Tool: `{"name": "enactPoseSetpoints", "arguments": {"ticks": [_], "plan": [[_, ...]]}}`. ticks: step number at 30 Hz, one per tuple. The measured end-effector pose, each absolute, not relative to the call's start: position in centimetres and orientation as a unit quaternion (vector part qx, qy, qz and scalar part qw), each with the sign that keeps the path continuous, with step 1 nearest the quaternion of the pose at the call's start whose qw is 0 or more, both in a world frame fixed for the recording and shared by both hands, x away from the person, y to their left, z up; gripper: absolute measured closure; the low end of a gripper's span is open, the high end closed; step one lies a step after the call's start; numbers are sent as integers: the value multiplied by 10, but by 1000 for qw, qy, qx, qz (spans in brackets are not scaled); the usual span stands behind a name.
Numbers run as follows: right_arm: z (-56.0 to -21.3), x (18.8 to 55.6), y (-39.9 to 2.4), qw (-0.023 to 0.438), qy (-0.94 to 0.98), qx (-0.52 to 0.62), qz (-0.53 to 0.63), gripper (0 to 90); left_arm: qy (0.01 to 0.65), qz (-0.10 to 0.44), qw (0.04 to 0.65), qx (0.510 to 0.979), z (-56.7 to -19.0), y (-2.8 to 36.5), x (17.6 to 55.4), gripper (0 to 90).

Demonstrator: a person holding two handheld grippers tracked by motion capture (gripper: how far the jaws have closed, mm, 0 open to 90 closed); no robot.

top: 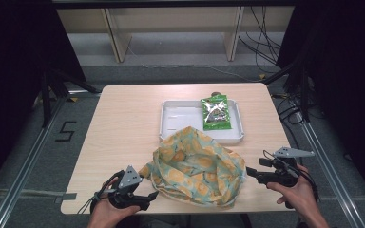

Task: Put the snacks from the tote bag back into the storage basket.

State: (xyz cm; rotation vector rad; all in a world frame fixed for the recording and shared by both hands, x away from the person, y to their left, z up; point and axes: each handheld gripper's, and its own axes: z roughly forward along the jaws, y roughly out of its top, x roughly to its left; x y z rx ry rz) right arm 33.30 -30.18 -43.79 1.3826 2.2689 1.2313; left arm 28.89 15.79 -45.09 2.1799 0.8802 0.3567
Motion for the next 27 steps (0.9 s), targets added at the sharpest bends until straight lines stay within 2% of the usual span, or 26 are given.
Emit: {"name": "enactPoseSetpoints", "arguments": {"ticks": [1,2,3,4,5,9,14,20,22,27], "plan": [[-439,333,-303,116,774,463,416,307,337,140,367,856,-450,159,290,258],[-438,329,-301,98,765,478,420,307,338,140,368,855,-450,159,289,258],[-439,329,-304,125,776,458,415,307,338,140,368,855,-450,159,290,258],[-439,326,-302,106,769,475,415,307,338,140,368,855,-451,159,290,258],[-440,326,-304,119,774,462,417,307,337,140,368,855,-450,159,290,258],[-441,318,-302,103,769,476,413,303,341,140,368,854,-450,159,289,258],[-444,314,-305,116,777,461,412,293,339,140,369,854,-451,159,289,258],[-448,305,-301,96,784,472,390,232,336,140,366,857,-451,159,290,258],[-450,305,-302,110,793,456,389,235,335,140,365,857,-451,159,290,258],[-450,301,-302,108,794,458,384,234,337,140,366,856,-451,159,290,258]]}}
